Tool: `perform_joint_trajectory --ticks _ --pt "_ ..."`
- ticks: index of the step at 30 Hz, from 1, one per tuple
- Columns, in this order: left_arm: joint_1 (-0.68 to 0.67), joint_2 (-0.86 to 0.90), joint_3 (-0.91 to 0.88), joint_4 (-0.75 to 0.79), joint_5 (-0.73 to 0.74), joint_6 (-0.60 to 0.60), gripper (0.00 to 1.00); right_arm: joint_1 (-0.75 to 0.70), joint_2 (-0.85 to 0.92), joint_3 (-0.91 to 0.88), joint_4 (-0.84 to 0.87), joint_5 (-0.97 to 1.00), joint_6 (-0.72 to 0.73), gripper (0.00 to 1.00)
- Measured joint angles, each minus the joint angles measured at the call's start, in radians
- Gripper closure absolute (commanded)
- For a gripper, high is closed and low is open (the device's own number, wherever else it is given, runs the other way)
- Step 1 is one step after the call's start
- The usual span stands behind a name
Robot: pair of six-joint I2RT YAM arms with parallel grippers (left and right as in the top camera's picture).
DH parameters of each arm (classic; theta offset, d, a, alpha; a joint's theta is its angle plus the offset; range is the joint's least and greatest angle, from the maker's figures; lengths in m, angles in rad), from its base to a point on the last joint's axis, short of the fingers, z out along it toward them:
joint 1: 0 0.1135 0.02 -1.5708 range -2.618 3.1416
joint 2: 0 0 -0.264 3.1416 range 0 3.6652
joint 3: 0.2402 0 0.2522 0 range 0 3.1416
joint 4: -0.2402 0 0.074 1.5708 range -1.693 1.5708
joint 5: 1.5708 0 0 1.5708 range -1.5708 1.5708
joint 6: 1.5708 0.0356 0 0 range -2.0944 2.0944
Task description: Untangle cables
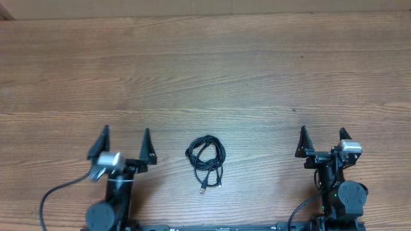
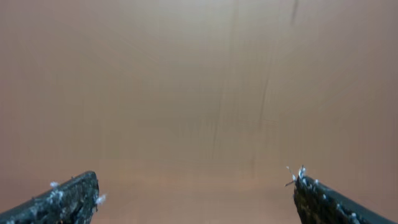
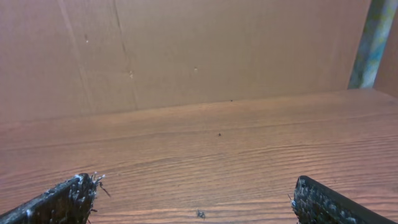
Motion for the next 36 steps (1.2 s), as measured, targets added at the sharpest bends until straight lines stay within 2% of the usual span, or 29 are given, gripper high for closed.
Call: perform_joint_trajectory --ticks 2,5,8,13,32,36 --pt "0.0 -0.001 0.004 0.047 -0.003 0.0 0.0 0.0 0.0 0.0 0.0 0.0 0.0 0.0" --pt "0.0 -0.001 0.005 0.002 -0.004 0.0 0.0 0.0 0.0 0.0 0.0 0.0 0.0 0.0" --pt "0.0 0.0 0.005 -0.116 -0.006 0.0 0.0 0.0 0.0 0.0 0.0 0.0 0.0 0.0" --pt "0.0 0.002 0.003 -0.414 -0.011 0.0 0.0 0.0 0.0 0.0 0.001 0.0 0.0 0.0" --pt "0.0 0.011 0.002 -0.413 -0.011 0.001 0.0 0.0 -0.001 0.0 0.0 0.0 0.0 0.0" --pt "0.0 0.011 0.002 -0.362 -0.011 0.0 0.0 0.0 -0.001 0.0 0.0 0.0 0.0 0.0"
